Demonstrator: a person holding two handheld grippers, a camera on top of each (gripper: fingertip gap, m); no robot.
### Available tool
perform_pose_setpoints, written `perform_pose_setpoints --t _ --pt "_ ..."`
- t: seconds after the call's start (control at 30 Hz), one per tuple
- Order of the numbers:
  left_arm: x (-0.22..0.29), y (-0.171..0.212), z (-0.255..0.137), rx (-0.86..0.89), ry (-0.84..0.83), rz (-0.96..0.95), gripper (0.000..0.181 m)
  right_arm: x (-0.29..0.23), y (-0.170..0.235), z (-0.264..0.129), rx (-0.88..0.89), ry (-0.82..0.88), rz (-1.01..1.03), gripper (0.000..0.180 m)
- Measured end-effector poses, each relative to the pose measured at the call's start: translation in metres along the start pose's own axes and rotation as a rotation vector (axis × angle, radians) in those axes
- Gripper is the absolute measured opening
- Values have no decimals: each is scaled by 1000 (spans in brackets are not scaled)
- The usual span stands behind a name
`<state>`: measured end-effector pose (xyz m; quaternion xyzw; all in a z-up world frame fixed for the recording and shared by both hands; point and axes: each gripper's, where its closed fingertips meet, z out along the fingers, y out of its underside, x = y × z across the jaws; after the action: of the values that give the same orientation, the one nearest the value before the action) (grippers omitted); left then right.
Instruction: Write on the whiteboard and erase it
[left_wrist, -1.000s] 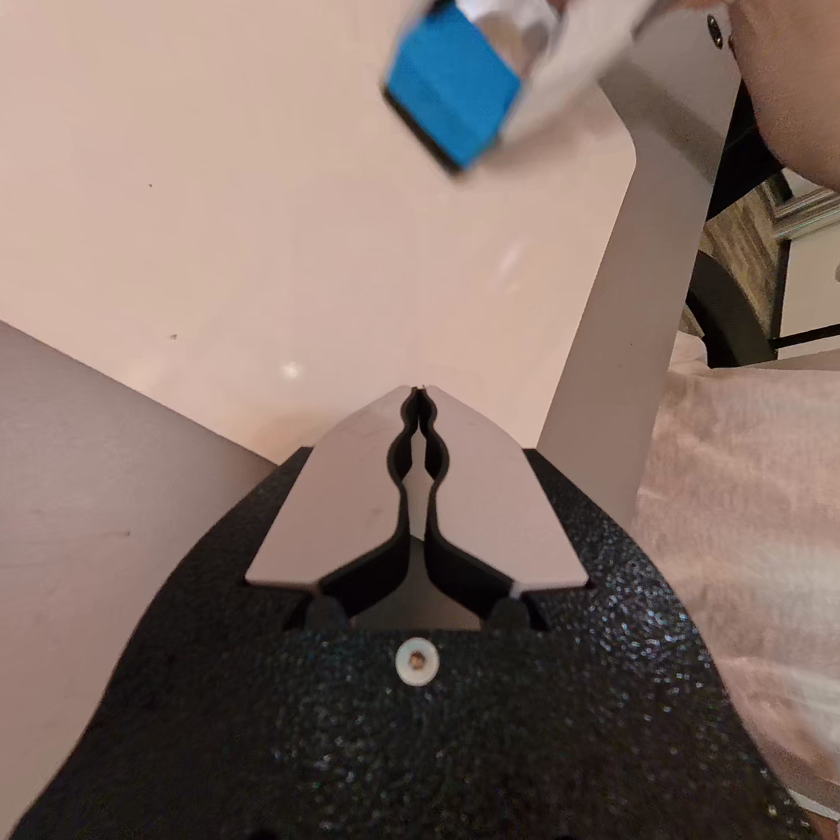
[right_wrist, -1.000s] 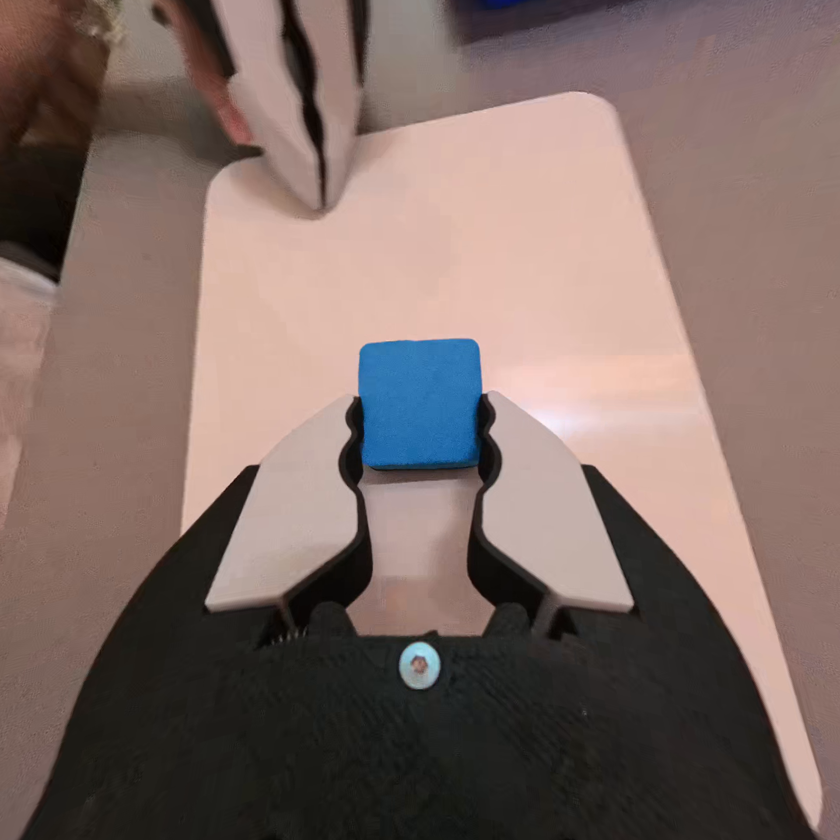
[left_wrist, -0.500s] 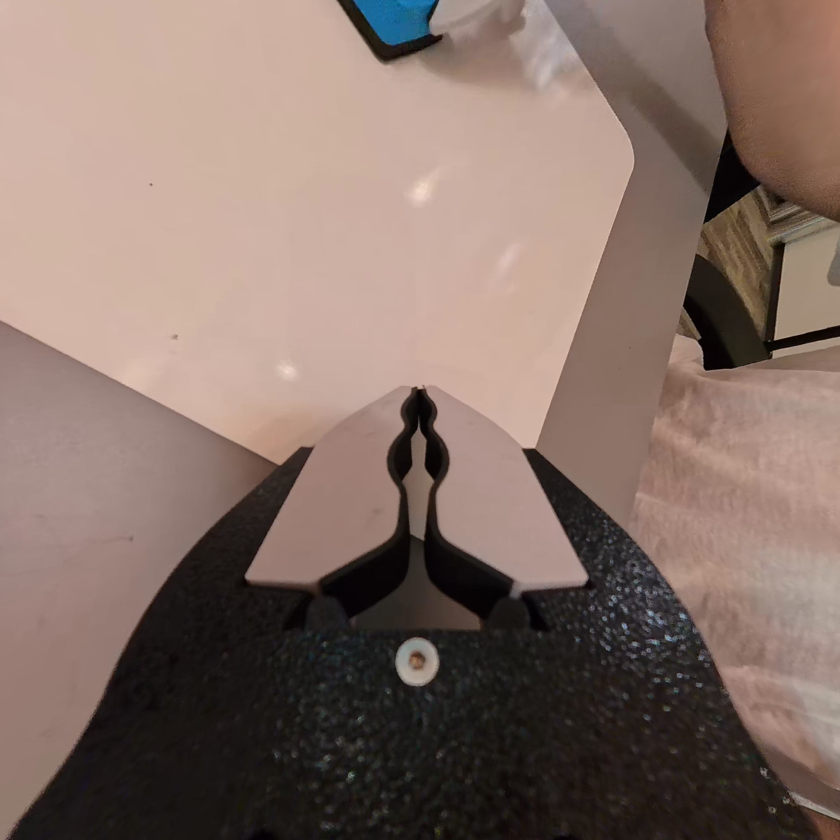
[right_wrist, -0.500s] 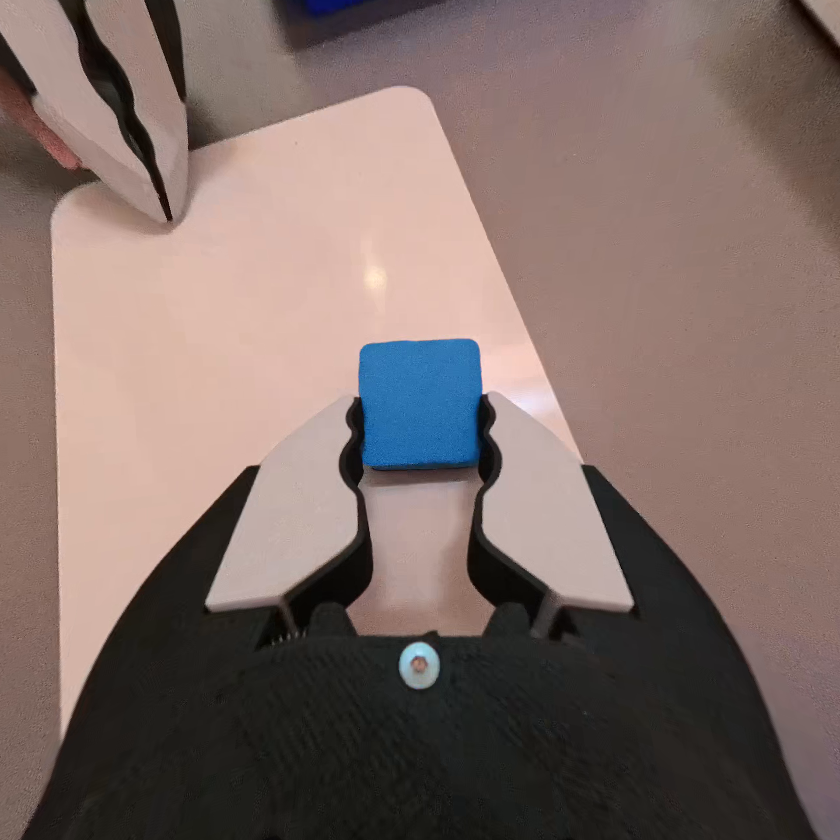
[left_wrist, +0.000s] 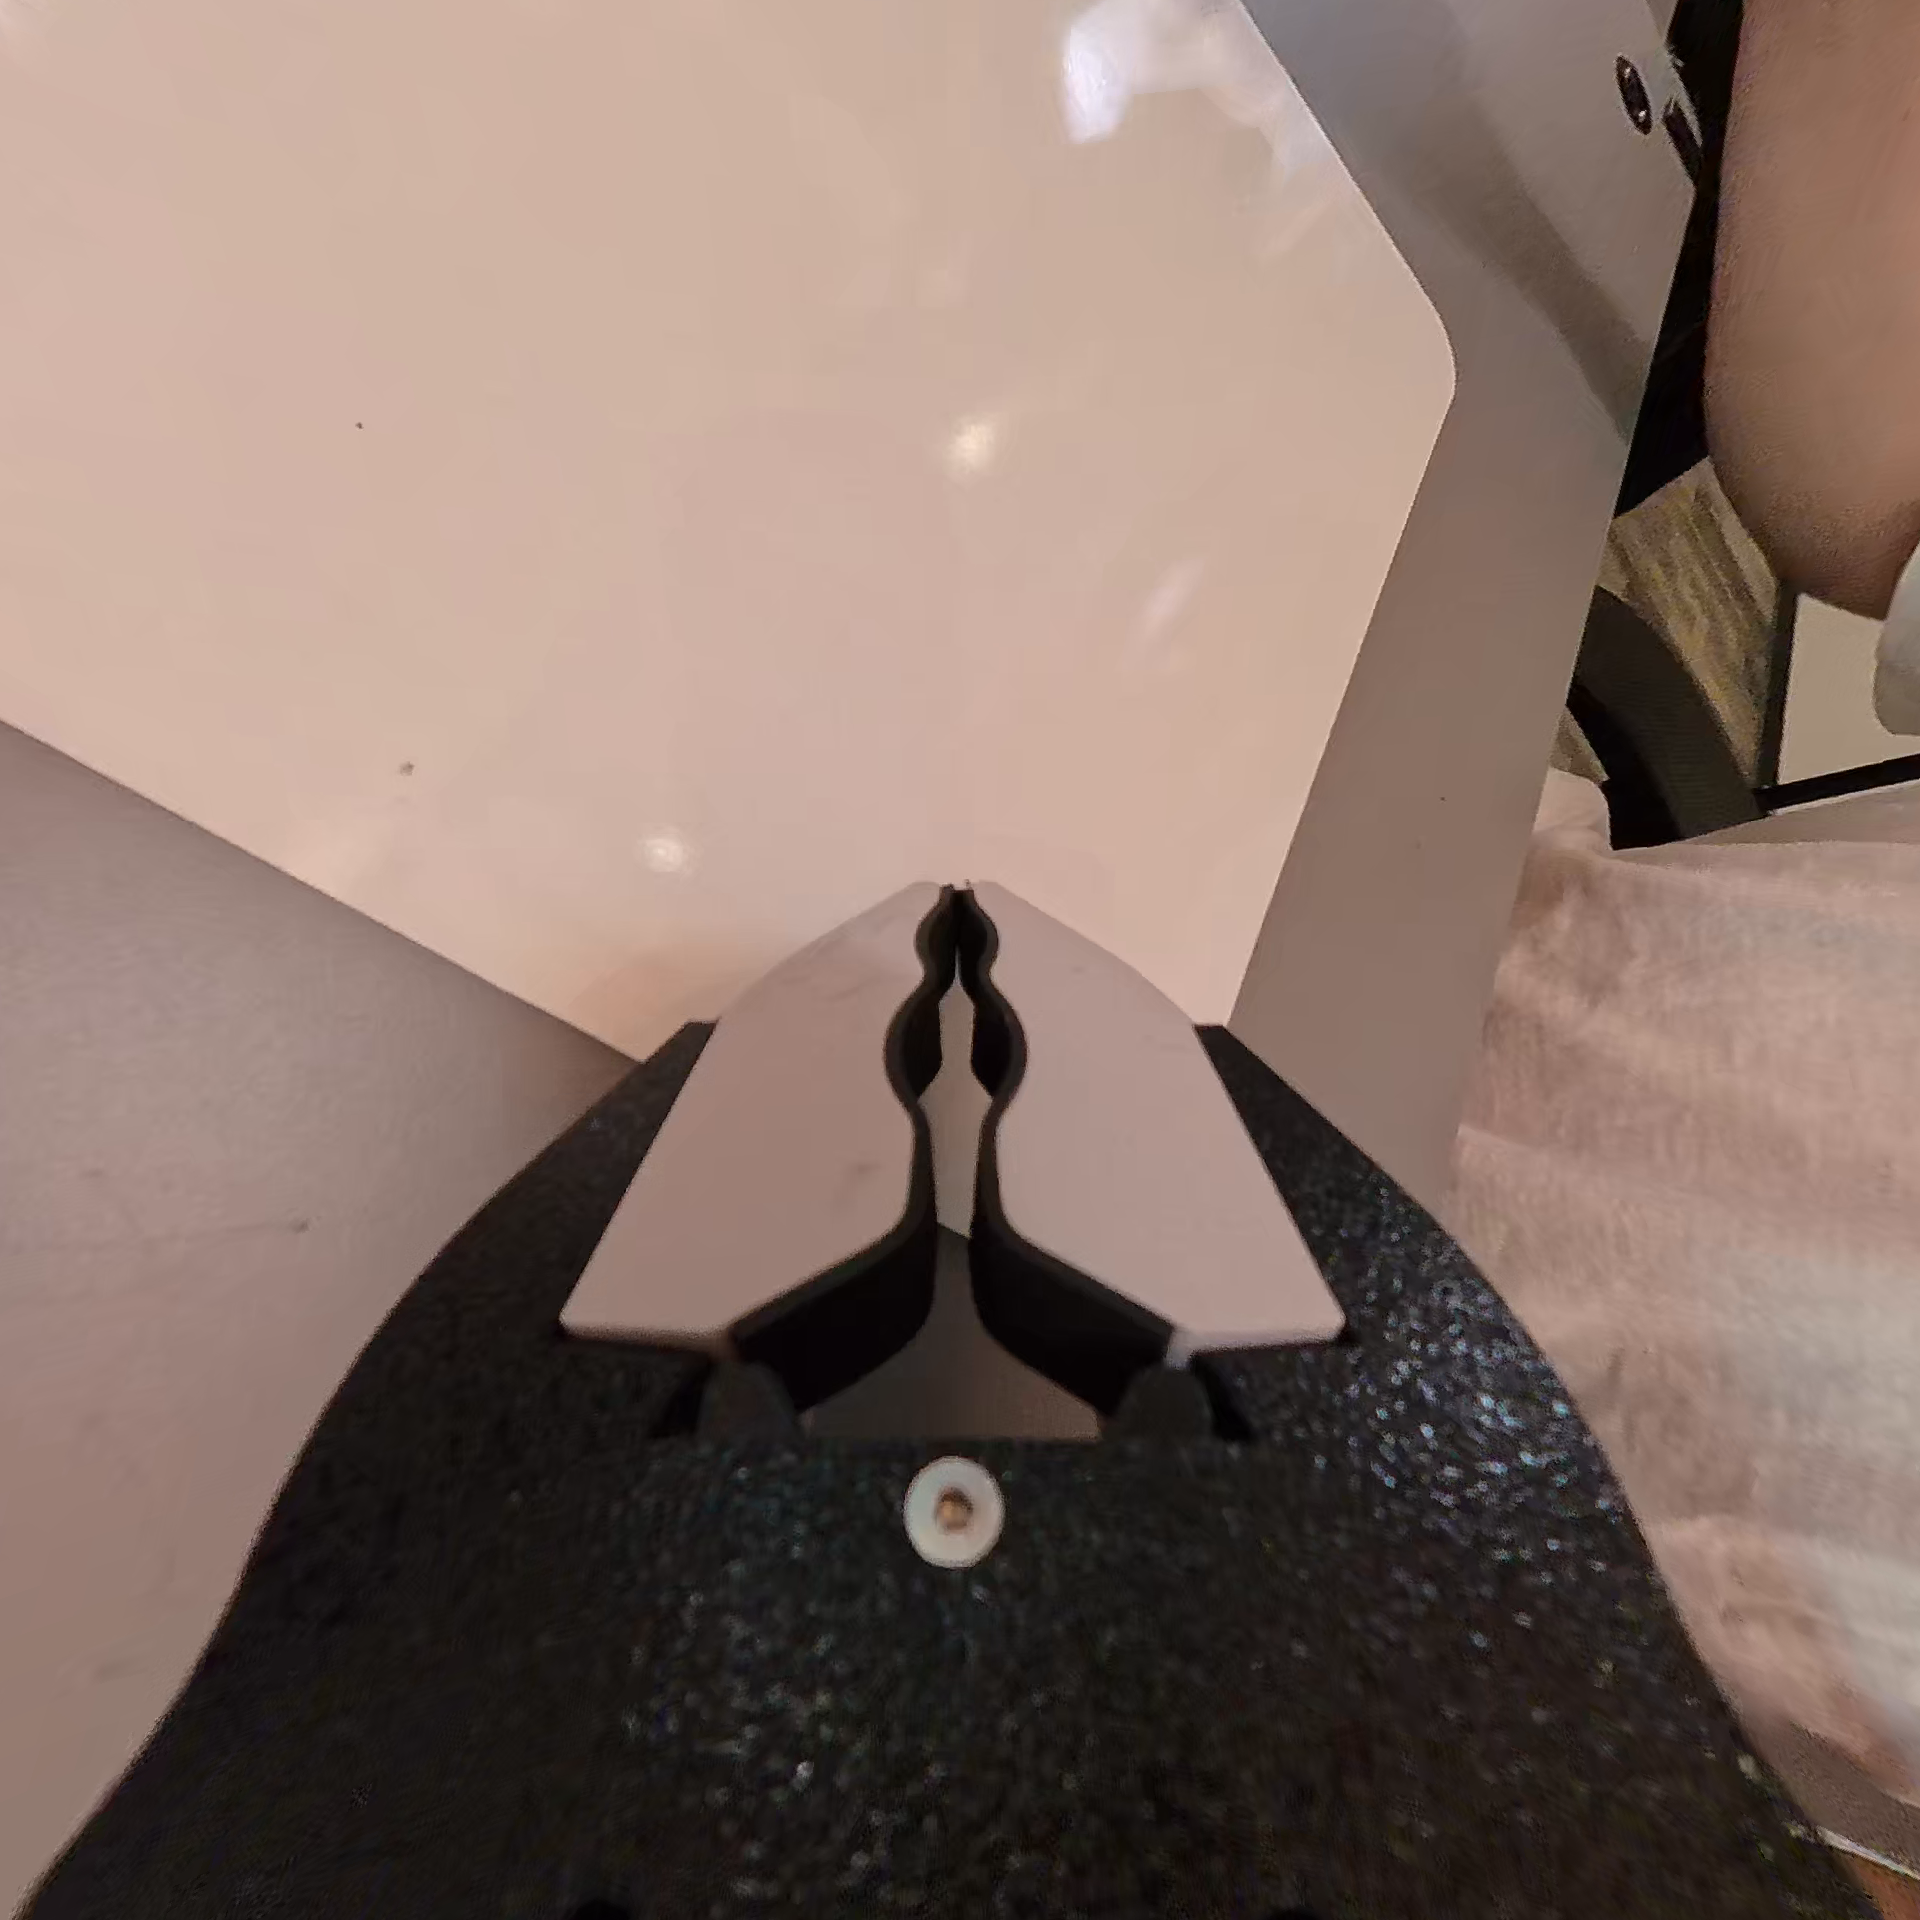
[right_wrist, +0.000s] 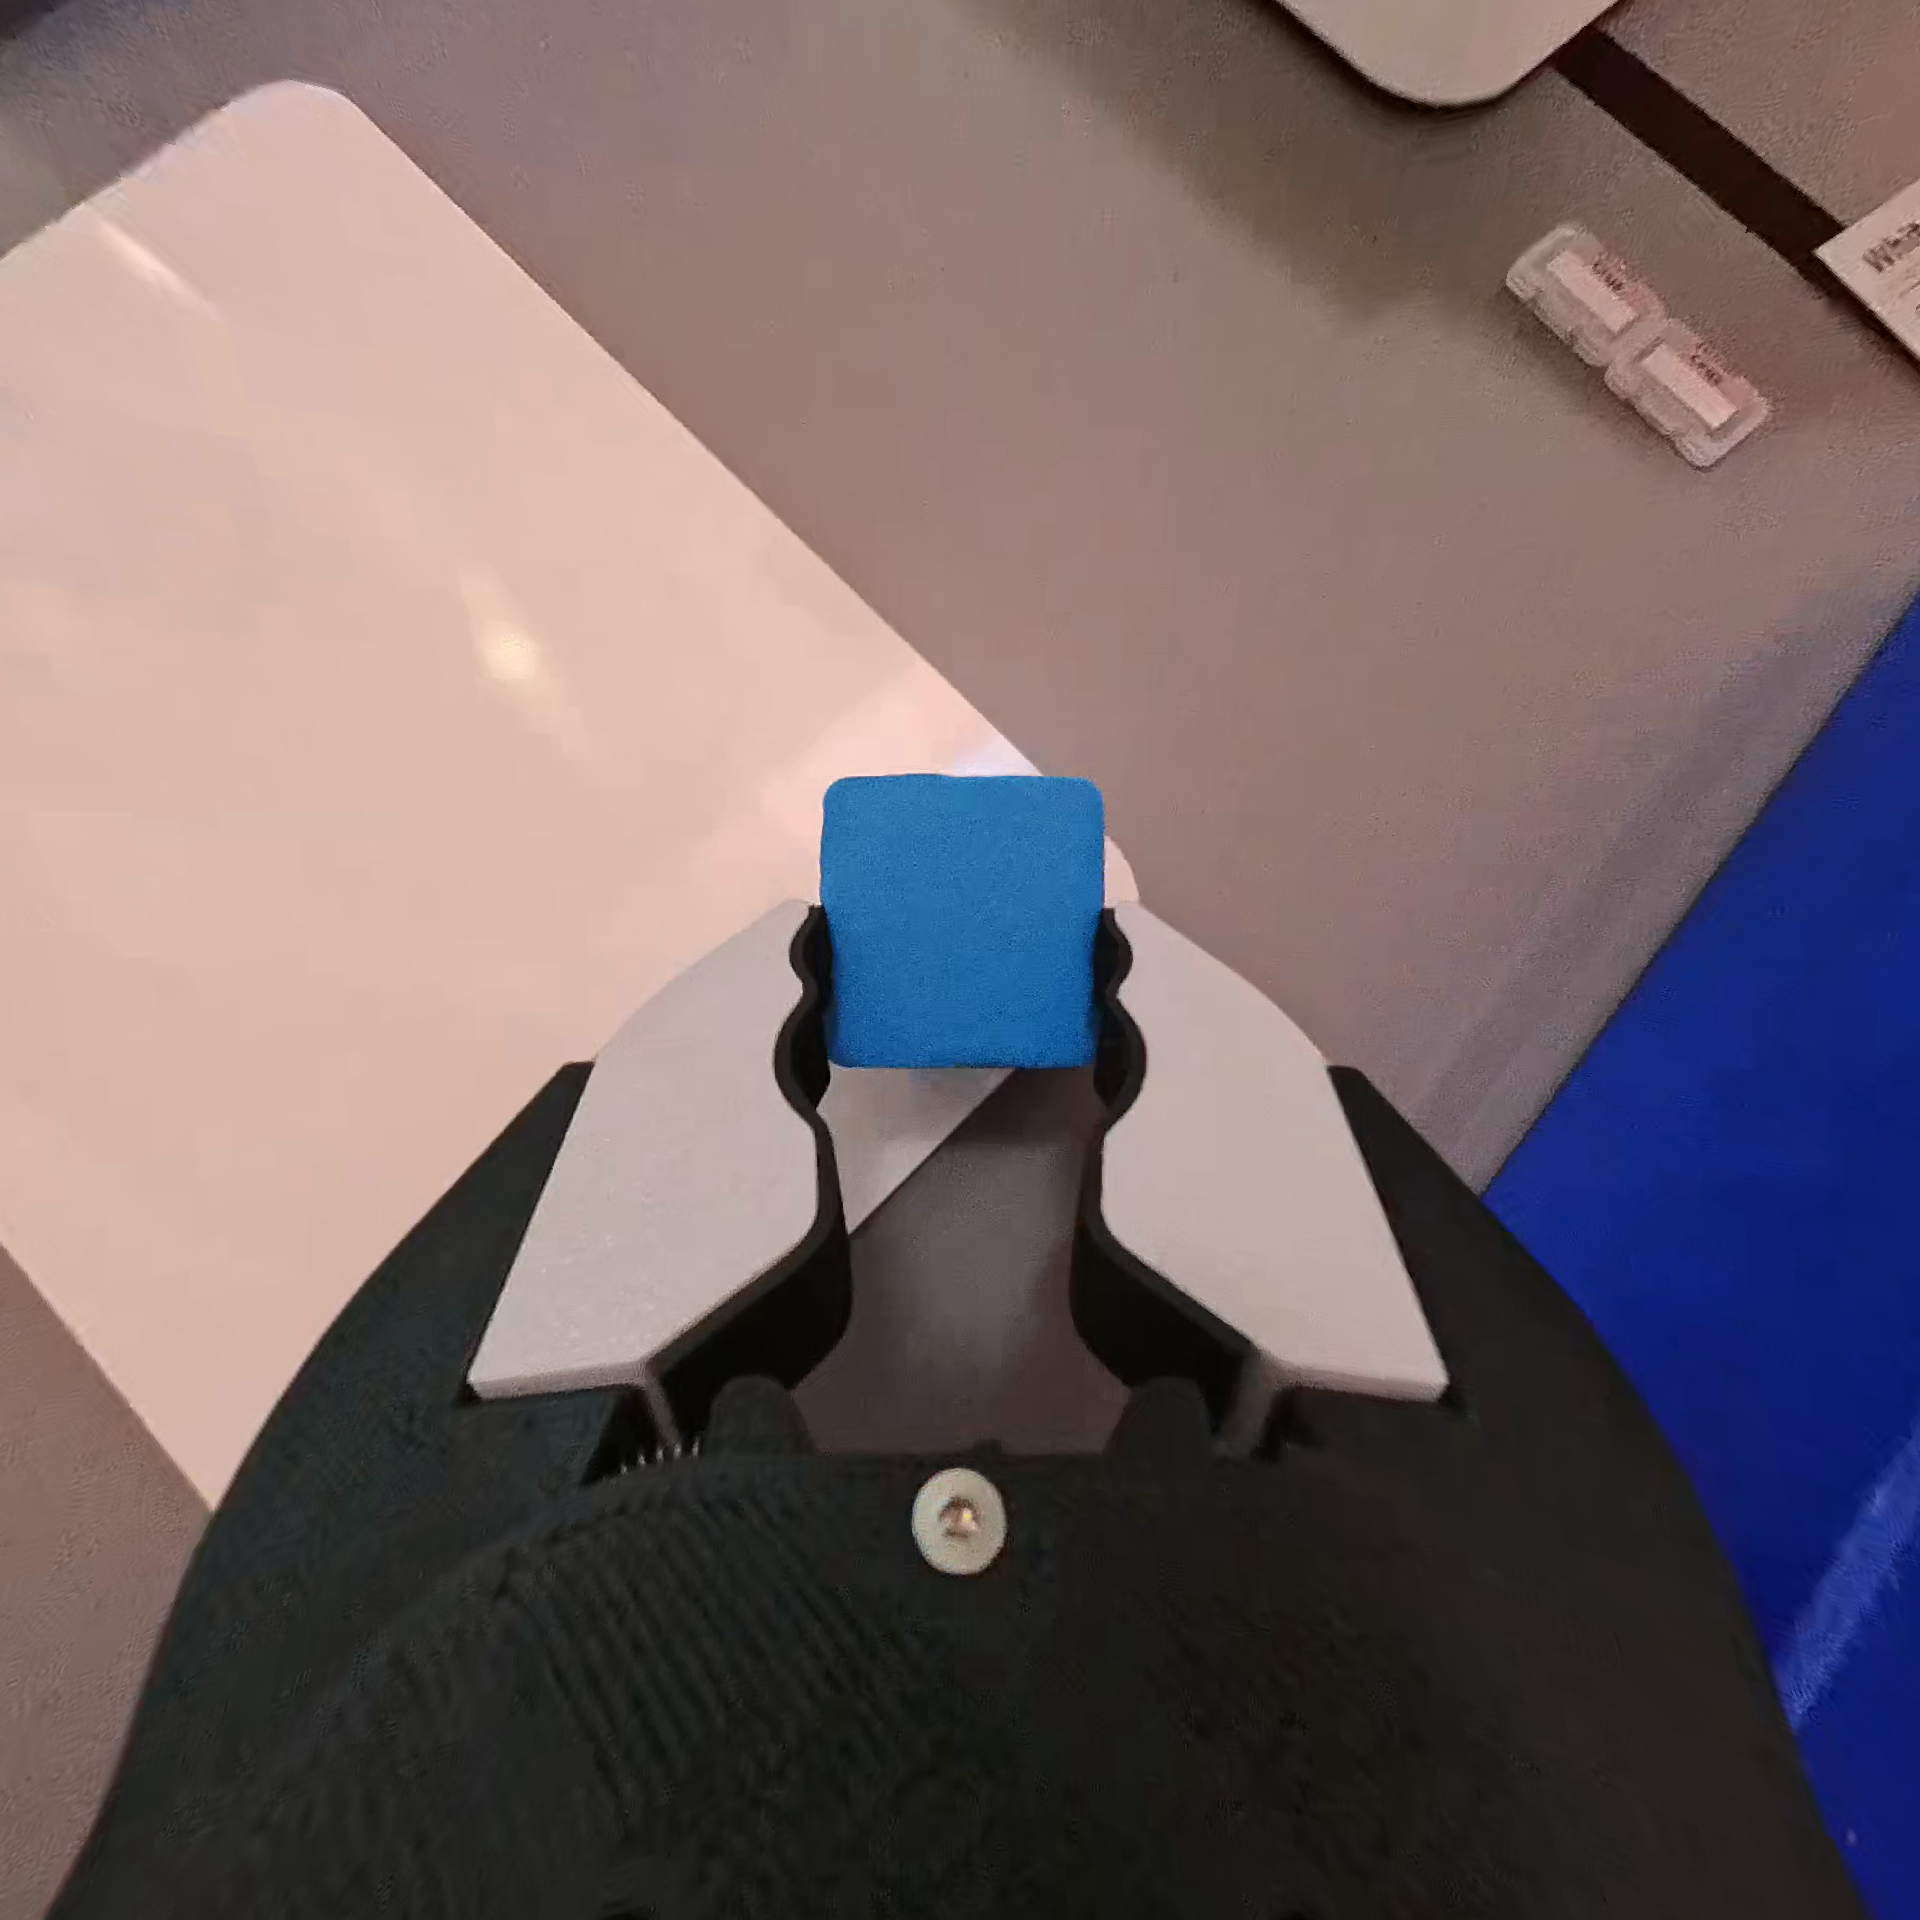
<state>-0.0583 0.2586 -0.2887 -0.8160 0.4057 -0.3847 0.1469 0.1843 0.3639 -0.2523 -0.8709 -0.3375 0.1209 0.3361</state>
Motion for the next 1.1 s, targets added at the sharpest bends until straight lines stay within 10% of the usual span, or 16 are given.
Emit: perform_pose_setpoints --t 0.17,0.37,0.67,1.0,1.1 --pt "1 0 0 -5 9 1 0 -8 -23 -50 124 117 -66 49" --pt "1 0 0 -6 12 -2 0 121 -5 -136 107 439 125 50" --pt "9 -1 1 -16 -39 101 0 187 76 -92 -67 346 348 51" --pt "61 -148 11 281 -106 236 34 174 80 -58 -166 177 313 53" --pt "69 -210 34 330 -164 270 54 173 78 -61 -192 192 247 84"
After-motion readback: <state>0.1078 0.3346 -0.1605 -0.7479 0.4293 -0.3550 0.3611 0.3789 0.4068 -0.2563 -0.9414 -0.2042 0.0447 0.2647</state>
